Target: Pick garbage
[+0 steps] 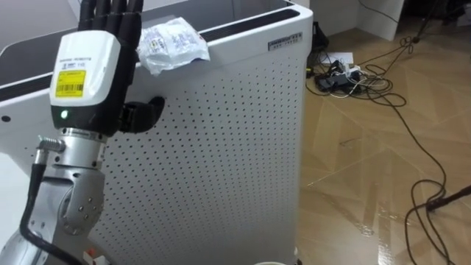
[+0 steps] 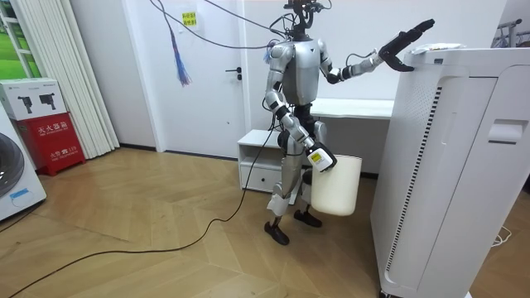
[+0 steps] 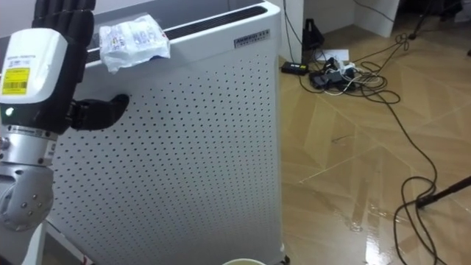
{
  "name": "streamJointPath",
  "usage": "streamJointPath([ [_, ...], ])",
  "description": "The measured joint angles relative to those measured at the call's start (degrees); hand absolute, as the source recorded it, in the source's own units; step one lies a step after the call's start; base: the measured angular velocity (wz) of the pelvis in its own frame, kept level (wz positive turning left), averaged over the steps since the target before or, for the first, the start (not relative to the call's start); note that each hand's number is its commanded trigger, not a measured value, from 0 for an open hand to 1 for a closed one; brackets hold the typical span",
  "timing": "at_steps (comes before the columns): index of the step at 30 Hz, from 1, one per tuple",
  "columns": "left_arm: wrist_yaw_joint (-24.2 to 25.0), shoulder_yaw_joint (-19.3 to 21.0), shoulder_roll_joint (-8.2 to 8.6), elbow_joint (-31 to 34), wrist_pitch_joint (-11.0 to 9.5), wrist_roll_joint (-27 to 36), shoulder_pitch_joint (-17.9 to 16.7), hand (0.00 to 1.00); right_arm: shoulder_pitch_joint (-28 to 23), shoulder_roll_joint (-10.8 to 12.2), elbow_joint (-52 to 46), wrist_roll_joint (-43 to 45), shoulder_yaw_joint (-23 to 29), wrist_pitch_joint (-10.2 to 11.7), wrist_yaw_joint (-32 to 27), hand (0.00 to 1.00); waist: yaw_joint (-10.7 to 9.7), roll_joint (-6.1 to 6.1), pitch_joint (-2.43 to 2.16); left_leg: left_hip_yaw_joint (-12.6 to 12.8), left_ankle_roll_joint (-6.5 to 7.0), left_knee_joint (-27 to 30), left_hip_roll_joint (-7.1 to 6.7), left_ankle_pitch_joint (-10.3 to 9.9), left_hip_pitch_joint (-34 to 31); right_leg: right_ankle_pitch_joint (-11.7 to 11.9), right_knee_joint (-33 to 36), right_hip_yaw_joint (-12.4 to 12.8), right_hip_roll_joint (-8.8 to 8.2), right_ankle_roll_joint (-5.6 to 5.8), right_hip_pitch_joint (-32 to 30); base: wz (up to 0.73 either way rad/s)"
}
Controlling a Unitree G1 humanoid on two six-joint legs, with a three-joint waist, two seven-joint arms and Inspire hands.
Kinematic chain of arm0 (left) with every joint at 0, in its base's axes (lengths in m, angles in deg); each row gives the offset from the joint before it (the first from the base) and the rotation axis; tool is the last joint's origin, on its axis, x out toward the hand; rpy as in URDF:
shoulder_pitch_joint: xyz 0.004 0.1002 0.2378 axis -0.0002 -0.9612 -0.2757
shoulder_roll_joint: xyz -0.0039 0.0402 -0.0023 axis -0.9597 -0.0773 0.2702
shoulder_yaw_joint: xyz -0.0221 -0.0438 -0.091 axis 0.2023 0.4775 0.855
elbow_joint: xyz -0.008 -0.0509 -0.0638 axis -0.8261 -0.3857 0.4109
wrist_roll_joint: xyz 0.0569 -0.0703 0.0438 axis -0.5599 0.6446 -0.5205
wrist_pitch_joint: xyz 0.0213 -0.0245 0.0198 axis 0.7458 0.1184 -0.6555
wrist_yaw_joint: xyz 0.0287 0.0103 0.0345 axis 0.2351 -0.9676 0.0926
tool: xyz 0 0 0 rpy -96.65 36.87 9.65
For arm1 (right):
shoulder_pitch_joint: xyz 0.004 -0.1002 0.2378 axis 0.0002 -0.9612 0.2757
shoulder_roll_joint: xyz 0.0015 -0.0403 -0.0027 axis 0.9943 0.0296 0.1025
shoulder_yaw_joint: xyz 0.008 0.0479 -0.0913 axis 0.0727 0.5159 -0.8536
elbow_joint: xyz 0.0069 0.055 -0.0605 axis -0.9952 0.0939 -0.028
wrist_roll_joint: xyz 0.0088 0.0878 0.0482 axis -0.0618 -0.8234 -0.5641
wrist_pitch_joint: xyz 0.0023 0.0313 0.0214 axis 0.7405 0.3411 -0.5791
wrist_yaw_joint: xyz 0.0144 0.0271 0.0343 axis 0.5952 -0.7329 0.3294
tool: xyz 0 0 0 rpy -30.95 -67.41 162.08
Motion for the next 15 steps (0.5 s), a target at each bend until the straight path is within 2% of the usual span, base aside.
streamJointPath([
  [8,1.89,-0.01,-0.01,-0.15,0.79,0.00,0.43,0.00,0.00,0.09,0.00,0.01,-0.02,-0.75,-0.06,1.00,-0.17,0.05,-0.01,-0.03,0.00,0.08,0.00,0.00,0.11,0.00,0.03,0.02,0.00,0.00,0.15,0.00],
  [9,2.27,-0.01,-0.01,-0.15,1.01,0.00,0.51,0.34,0.00,0.08,0.00,0.04,-0.01,-0.94,-0.07,1.00,-0.52,0.05,-0.01,-0.06,0.00,0.09,0.00,0.00,0.11,0.00,0.04,0.02,0.00,0.00,0.19,0.00],
  [10,2.40,-0.01,-0.01,-0.15,1.07,0.00,0.51,0.61,0.00,0.08,0.00,0.05,-0.01,-1.00,-0.07,1.00,-0.58,0.06,-0.01,-0.08,0.00,0.09,-0.01,0.01,0.11,0.00,0.05,0.01,0.00,0.00,0.20,0.00],
  [11,2.58,0.00,-0.02,-0.15,1.13,0.00,0.51,0.95,0.00,0.08,0.00,0.05,-0.01,-1.06,-0.07,1.00,-0.64,0.07,0.00,-0.08,0.00,0.09,-0.01,0.01,0.11,0.00,0.06,0.02,0.00,0.00,0.20,0.00],
  [12,2.67,0.00,-0.02,-0.15,1.21,0.00,0.52,1.00,0.00,0.08,0.00,0.05,-0.01,-1.06,-0.07,1.00,-0.72,0.08,0.01,-0.08,0.00,0.09,-0.01,0.01,0.11,0.00,0.08,0.02,0.00,0.00,0.20,0.00],
  [15,3.25,-0.08,-0.41,-0.10,1.32,0.02,0.52,1.00,0.07,-0.01,0.00,0.04,0.00,-1.06,-0.16,1.00,-1.03,0.14,0.12,-0.12,0.00,0.10,0.00,0.01,-0.04,0.00,0.14,-0.02,0.00,0.00,0.05,0.00],
])
